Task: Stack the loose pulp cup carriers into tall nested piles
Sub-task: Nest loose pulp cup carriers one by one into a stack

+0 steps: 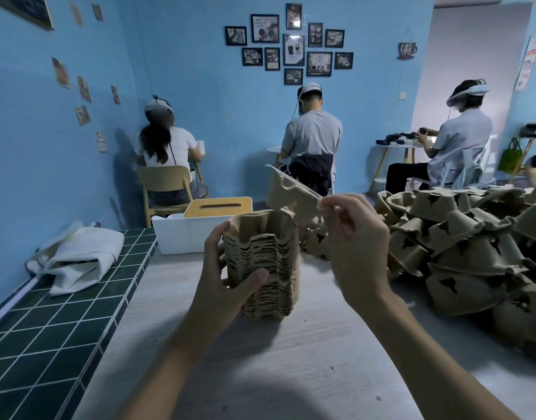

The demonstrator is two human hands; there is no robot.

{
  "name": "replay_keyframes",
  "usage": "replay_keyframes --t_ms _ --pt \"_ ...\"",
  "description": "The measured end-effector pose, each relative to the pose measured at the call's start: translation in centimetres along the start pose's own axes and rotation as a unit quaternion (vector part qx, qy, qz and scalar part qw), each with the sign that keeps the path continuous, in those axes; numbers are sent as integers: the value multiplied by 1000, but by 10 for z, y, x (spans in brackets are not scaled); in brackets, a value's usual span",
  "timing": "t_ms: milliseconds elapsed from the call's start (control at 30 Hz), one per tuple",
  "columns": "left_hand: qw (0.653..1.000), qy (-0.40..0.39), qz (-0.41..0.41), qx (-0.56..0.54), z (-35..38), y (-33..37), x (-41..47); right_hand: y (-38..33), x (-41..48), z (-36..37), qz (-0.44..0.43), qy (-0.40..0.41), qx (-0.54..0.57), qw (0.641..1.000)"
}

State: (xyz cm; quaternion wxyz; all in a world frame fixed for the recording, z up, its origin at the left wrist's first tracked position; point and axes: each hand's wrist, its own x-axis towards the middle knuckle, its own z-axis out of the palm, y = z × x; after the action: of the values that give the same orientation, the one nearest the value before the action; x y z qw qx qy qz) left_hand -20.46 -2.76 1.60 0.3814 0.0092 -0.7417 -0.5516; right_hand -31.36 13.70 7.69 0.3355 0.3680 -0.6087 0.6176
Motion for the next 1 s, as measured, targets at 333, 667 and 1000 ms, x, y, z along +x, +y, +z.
replay_keyframes --t_ms 333,667,1000 --pt "999 19 -30 -25 -2 -1 -2 -5 -12 19 -63 -124 -30 990" --pt "999 36 18 -33 -12 -9 3 4 -50 43 333 -245 228 882" --pt "991 124 27 -44 -38 -12 10 47 -40 76 272 -266 49 924"
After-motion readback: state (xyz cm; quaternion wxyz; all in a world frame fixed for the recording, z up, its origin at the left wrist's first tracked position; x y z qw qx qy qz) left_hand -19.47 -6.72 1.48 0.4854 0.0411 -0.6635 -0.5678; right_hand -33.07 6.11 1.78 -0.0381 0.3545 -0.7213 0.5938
